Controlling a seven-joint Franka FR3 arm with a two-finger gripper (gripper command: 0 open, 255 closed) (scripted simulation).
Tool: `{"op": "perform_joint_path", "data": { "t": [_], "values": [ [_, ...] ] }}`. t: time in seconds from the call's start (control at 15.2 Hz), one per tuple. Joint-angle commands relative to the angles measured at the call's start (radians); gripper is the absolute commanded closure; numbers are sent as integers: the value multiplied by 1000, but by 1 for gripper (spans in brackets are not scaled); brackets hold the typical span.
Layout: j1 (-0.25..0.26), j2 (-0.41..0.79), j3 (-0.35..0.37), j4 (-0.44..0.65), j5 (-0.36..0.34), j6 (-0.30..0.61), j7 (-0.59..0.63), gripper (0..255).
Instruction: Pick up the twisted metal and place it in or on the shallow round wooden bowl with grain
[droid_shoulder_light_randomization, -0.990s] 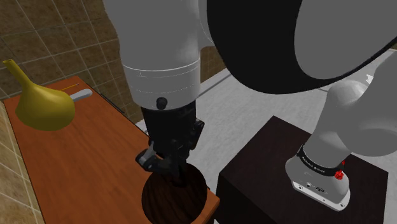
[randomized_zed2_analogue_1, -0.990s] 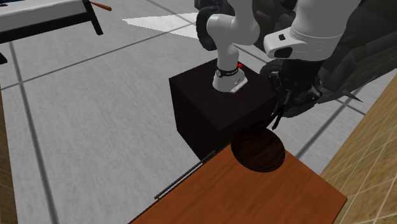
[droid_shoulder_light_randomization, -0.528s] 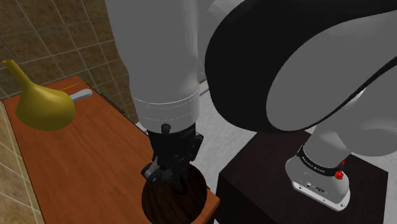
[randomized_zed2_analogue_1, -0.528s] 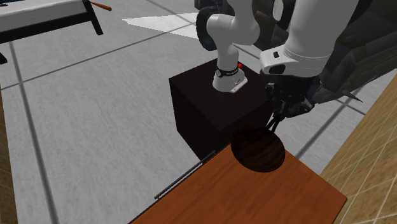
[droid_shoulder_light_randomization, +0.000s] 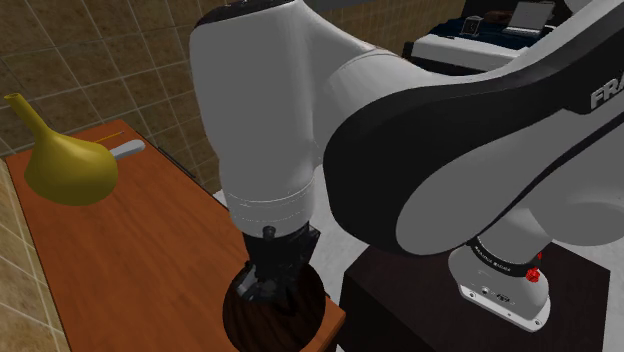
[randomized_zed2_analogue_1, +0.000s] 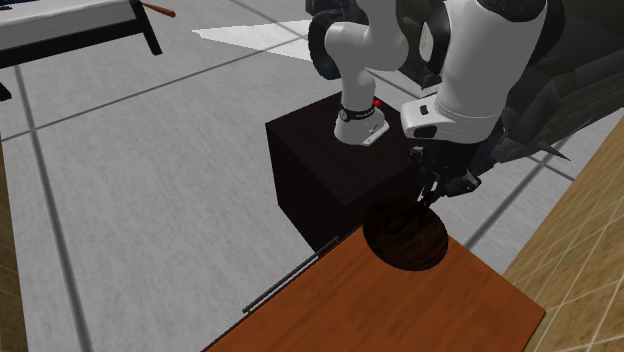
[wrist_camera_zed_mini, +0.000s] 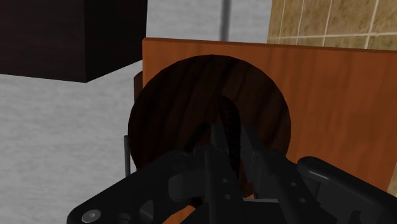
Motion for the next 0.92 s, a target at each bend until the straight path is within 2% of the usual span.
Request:
{"op": "perform_joint_path", "data": {
  "t": [0.0,0.07,0.59,0.66,0.86],
  "values": [
    [0,16,6,-17,-7,33,5,255],
    [0,29,10,-30,-12,56,9,255],
    [0,29,10,-30,-12,56,9,255],
    [0,29,10,-30,-12,56,9,0],
    [0,29,10,-30,-12,56,9,0]
  ]
}}
